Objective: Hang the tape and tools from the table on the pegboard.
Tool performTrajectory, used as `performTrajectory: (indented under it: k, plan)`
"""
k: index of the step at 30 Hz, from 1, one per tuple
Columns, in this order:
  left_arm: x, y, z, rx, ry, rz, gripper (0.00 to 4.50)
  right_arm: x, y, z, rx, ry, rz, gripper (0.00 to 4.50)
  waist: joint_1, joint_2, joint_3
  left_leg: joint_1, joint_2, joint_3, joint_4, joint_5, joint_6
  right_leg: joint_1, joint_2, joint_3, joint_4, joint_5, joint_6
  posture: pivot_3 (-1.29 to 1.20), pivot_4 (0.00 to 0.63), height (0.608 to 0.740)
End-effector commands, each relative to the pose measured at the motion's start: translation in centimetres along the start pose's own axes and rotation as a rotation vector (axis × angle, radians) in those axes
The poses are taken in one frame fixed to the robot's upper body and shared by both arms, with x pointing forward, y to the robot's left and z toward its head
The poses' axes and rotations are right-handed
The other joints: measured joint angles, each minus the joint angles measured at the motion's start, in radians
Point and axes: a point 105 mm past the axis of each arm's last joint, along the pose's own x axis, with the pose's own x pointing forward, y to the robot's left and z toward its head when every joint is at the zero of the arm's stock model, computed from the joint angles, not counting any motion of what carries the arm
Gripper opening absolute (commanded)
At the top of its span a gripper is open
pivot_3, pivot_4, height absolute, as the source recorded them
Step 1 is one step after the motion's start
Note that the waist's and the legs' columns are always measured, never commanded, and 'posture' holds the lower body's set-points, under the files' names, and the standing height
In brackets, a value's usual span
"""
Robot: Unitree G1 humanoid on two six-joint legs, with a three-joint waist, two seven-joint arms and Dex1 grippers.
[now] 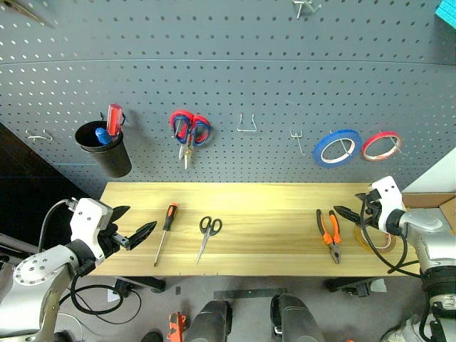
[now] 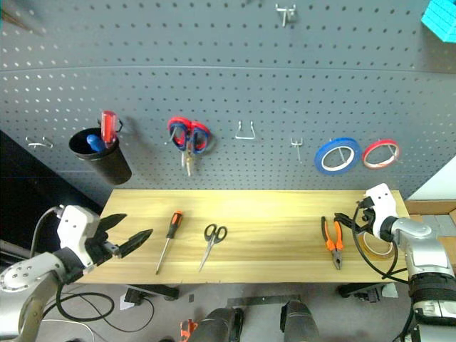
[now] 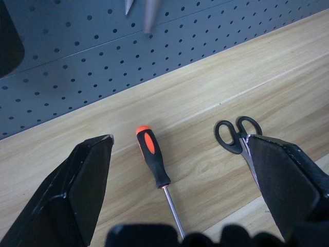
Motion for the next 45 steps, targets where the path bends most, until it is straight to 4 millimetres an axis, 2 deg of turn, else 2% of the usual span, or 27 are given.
performTrajectory:
  k: [1,7,9,15,17,20,23,29,31,36,42,45]
  plan:
    - [0.0,0.0,0.5,0.022,-0.017,-0.004,4.45,-0.5,-0.2,1.3,-0.011,-0.045,-0.005,4.5,0.0,0.0,0.0,0.0,0.0,0.0,0.0,0.0,0.0,0.0,0.0,0.0,0.0,0.0,0.0,-0.02,0.179,0.74]
    - [0.0,-0.4,0.4,0.028,-0.003,-0.029,4.45,-0.8,-0.2,0.4,0.008,0.001,-0.018,4.5,0.0,0.0,0.0,0.0,0.0,0.0,0.0,0.0,0.0,0.0,0.0,0.0,0.0,0.0,0.0,-0.02,0.201,0.74]
    - [0.6,-1.2,0.3,0.035,0.0,-0.072,4.45,-0.8,-0.4,-0.1,0.006,0.032,-0.047,4.5,-0.001,0.0,0.003,0.0,0.0,0.0,0.0,0.0,0.0,0.0,0.0,0.0,0.0,0.0,0.0,-0.03,0.237,0.74]
    - [4.0,-6.1,-0.1,0.049,-0.003,-0.272,4.45,-1.2,-1.2,-1.7,0.056,0.117,-0.133,4.5,-0.004,-0.001,0.017,0.0,0.0,0.0,0.001,0.0,0.0,0.001,-0.001,0.0,0.0,0.0,0.0,-0.08,0.259,0.74]
    - [4.7,-7.1,0.1,0.057,-0.014,-0.315,4.45,-1.4,-1.5,-2.1,0.062,0.138,-0.162,4.5,-0.005,-0.001,0.022,0.0,0.0,0.0,0.001,0.0,0.0,0.0,0.0,0.0,0.0,0.001,-0.001,-0.09,0.264,0.74]
    - [7.2,-10.5,1.6,0.062,-0.063,-0.447,4.45,-1.8,-2.9,-3.7,0.097,0.221,-0.249,4.5,-0.006,-0.001,0.026,-0.001,0.0,0.001,0.001,0.0,0.0,0.0,-0.001,0.0,0.0,0.001,-0.002,-0.1,0.272,0.74]
    - [8.9,-13.7,2.2,0.09,-0.082,-0.571,4.45,-1.9,-3.3,-4.0,0.17,0.249,-0.276,4.5,-0.007,-0.002,0.029,-0.001,0.0,0.001,0.001,0.0,0.0,0.001,-0.001,0.0,-0.001,0.001,-0.001,-0.11,0.283,0.74]
    - [10.2,-19.4,3.4,0.101,-0.132,-0.743,4.45,-1.4,-3.1,-4.6,0.291,0.3,-0.287,4.5,-0.036,-0.005,0.043,-0.001,0.001,0.004,0.001,-0.001,0.002,0.0,-0.001,0.002,-0.001,0.001,-0.001,-0.13,0.299,0.74]
    - [10.1,-20.5,3.7,0.1,-0.147,-0.77,4.45,-1.3,-3.3,-5.0,0.333,0.309,-0.307,4.5,-0.039,-0.006,0.049,-0.001,0.001,0.004,0.001,-0.001,0.002,0.0,-0.001,0.002,0.0,0.001,-0.001,-0.14,0.304,0.74]
    - [10.0,-21.3,4.1,0.088,-0.156,-0.782,4.45,-0.3,-2.6,-5.8,0.356,0.308,-0.306,4.5,-0.041,-0.006,0.055,-0.001,0.001,0.004,0.001,-0.001,0.002,0.0,-0.001,0.002,0.0,0.001,-0.001,-0.12,0.31,0.74]
    - [9.6,-20.2,4.2,0.108,-0.139,-0.764,4.45,0.5,-1.4,-7.5,0.363,0.36,-0.313,4.5,-0.04,-0.006,0.056,-0.001,0.0,0.004,0.001,-0.001,0.003,0.0,-0.001,0.002,0.0,0.001,-0.001,-0.09,0.307,0.74]
    - [9.7,-19.2,4.4,0.131,-0.133,-0.737,4.5,1.1,-0.5,-7.2,0.373,0.328,-0.279,3.86,-0.039,-0.007,0.056,-0.001,0.0,0.004,0.001,-0.001,0.003,0.0,-0.001,0.002,0.0,0.001,-0.001,-0.08,0.304,0.74]
